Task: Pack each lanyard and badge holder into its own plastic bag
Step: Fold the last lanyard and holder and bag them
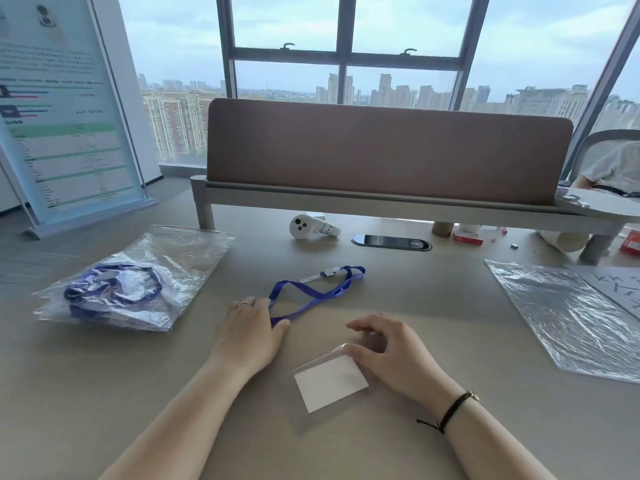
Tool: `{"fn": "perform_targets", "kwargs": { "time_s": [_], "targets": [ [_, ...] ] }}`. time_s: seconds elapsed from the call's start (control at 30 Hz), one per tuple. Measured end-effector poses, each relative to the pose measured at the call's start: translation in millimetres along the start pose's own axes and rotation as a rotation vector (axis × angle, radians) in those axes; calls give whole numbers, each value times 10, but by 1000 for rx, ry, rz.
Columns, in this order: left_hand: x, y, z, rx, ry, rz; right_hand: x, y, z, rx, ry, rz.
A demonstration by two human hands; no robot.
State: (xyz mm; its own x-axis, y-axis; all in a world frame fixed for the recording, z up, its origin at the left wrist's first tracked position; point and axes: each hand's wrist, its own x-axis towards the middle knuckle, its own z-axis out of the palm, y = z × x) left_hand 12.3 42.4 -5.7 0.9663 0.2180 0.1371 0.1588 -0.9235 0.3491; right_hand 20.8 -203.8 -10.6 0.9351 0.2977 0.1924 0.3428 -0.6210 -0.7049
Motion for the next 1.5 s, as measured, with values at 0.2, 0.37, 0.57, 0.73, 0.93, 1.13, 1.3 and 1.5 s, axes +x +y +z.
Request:
{"fn": "perform_targets", "kwargs": {
  "time_s": [0.2,0.37,0.57,0.73,0.93,1.13,1.3,1.5],
  "targets": [
    [-124,140,-69,-305,-85,360,9,-7,4,-137,62,4],
    [-310,389,-133,-735,-212,475,32,32,41,-279,-46,7],
    [-174,316,-240,-917,133,181,88,99,-64,-12,137,-3],
    [-12,-14,-89,-417,305,36,40,4,-189,162,142,74],
    [-38,34,-68,-363,212,206,-58,-231,-172,286,35,13],
    [-438,505,-55,-735,-280,548,-133,-462,-92,208,78,-182],
    [-370,545,-37,-891,-261,298,-135,-572,-165,436,209,-208],
    [-418,531,-198,-1028,-387,382,-201,-636,-302,946,34,-29]
  ]
}}
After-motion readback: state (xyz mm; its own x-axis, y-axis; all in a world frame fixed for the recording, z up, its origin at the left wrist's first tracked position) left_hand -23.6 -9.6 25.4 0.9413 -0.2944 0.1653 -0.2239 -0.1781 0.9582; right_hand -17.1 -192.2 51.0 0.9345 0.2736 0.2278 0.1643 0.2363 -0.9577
